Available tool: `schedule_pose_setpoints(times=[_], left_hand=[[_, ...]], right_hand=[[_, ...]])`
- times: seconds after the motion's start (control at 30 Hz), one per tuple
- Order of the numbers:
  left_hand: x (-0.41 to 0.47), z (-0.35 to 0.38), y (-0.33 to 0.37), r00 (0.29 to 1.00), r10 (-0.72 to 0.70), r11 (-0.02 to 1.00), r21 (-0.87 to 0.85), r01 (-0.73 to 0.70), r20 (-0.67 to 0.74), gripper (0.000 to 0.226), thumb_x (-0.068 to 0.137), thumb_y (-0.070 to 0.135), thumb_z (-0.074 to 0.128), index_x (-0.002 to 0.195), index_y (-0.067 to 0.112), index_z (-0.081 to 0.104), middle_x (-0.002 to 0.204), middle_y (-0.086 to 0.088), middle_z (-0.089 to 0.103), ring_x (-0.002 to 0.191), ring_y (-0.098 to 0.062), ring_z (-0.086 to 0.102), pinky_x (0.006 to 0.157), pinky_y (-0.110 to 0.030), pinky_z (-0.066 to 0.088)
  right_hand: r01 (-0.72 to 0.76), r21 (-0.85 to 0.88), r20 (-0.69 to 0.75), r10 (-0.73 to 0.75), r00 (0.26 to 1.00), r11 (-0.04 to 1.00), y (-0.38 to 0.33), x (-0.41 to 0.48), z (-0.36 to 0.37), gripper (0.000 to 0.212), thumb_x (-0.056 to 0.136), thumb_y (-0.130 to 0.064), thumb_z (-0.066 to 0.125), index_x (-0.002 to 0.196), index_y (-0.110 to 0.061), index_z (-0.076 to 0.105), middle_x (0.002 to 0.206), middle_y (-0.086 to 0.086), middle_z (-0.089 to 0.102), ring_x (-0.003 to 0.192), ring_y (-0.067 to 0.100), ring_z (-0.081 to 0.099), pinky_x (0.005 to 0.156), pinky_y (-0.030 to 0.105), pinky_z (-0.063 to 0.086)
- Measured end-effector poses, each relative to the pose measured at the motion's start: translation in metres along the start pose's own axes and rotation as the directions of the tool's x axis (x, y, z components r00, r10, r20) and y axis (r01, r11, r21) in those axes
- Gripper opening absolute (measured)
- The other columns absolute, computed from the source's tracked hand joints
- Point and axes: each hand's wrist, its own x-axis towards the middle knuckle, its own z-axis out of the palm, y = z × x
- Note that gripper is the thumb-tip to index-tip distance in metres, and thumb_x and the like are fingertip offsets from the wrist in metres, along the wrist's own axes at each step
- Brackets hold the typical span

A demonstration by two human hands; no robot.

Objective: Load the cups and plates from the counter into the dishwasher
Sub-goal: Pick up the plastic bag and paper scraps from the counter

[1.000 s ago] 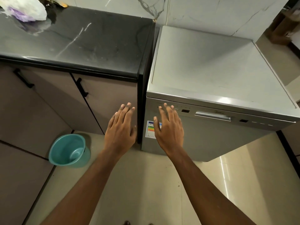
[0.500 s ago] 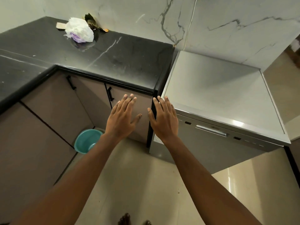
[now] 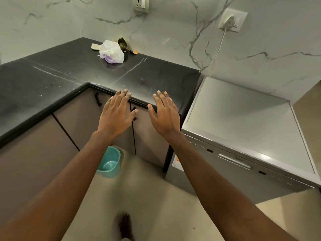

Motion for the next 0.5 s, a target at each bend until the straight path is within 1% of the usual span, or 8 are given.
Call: schedule_pose_setpoints(times=[0.1,0.33,0.5], left_hand=[[0.019,-0.003,-0.022,1.000,-0.012,1.000,0.007,0.012,-0.012,0.066,0.094,0.047,0.051,0.147,0.013,0.032,0.156,-0.004,0.028,0.147,-0.019,0.016,0.119,-0.040,0.016],[0.087,-0.008,-0.090,0.999,-0.011,1.000,0.004,0.011,-0.032,0.063,0.095,0.044,0.049,0.148,0.016,0.030,0.157,-0.002,0.025,0.148,-0.017,0.012,0.119,-0.040,0.014],[0.143,-0.004,-0.145,1.000,0.012,1.000,0.022,-0.011,-0.026,0.061,0.096,0.042,0.049,0.147,0.014,0.032,0.156,-0.004,0.028,0.147,-0.017,0.015,0.118,-0.034,0.012]], right_hand=[[0.024,0.004,0.003,-0.024,1.000,1.000,-0.011,0.022,0.012,0.053,0.099,-0.041,0.037,0.144,-0.014,0.040,0.155,0.002,0.032,0.147,0.018,0.017,0.119,0.035,0.017],[0.063,-0.028,0.006,-0.063,0.998,0.998,-0.028,0.099,0.057,0.054,0.100,-0.042,0.037,0.146,-0.013,0.038,0.153,0.004,0.034,0.147,0.017,0.018,0.119,0.036,0.018],[0.050,-0.039,0.002,-0.050,0.999,0.998,-0.040,0.164,0.093,0.055,0.099,-0.040,0.040,0.146,-0.012,0.038,0.151,0.005,0.038,0.146,0.018,0.021,0.118,0.035,0.020]])
